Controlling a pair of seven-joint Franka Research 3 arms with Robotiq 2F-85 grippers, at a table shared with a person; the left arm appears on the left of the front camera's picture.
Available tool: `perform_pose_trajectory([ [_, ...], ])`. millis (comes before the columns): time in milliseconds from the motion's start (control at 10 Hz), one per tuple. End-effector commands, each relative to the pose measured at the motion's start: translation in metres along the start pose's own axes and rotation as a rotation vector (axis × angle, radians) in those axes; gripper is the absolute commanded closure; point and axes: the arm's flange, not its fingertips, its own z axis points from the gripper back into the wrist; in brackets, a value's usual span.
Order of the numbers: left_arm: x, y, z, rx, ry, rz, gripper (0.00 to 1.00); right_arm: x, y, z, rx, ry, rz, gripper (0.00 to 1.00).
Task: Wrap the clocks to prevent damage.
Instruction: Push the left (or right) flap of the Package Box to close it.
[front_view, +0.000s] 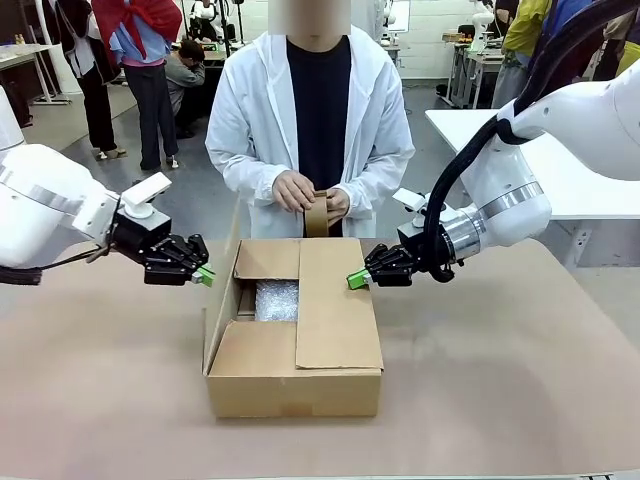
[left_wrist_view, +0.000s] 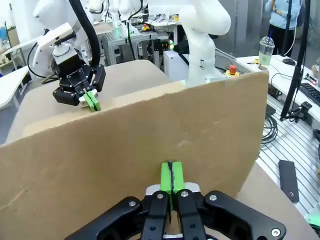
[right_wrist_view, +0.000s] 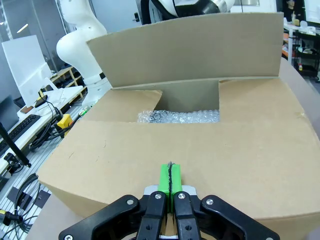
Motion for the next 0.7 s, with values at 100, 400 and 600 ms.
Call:
perform_pose_trajectory([
  [100, -0.007, 0.018, -0.013, 0.091, 0.035, -0.006, 0.99, -0.004, 0.001, -0.002, -0.020, 0.018, -0.007, 0.99],
  [400, -0.020, 0.026, -0.011, 0.153, 0.055, -0.014, 0.99, -0.004, 0.001, -0.002, -0.020, 0.018, -0.007, 0.99],
  [600, -0.032, 0.027, -0.014, 0.157, 0.059, 0.002, 0.99, -0.004, 0.001, -0.002, -0.020, 0.018, -0.007, 0.99],
])
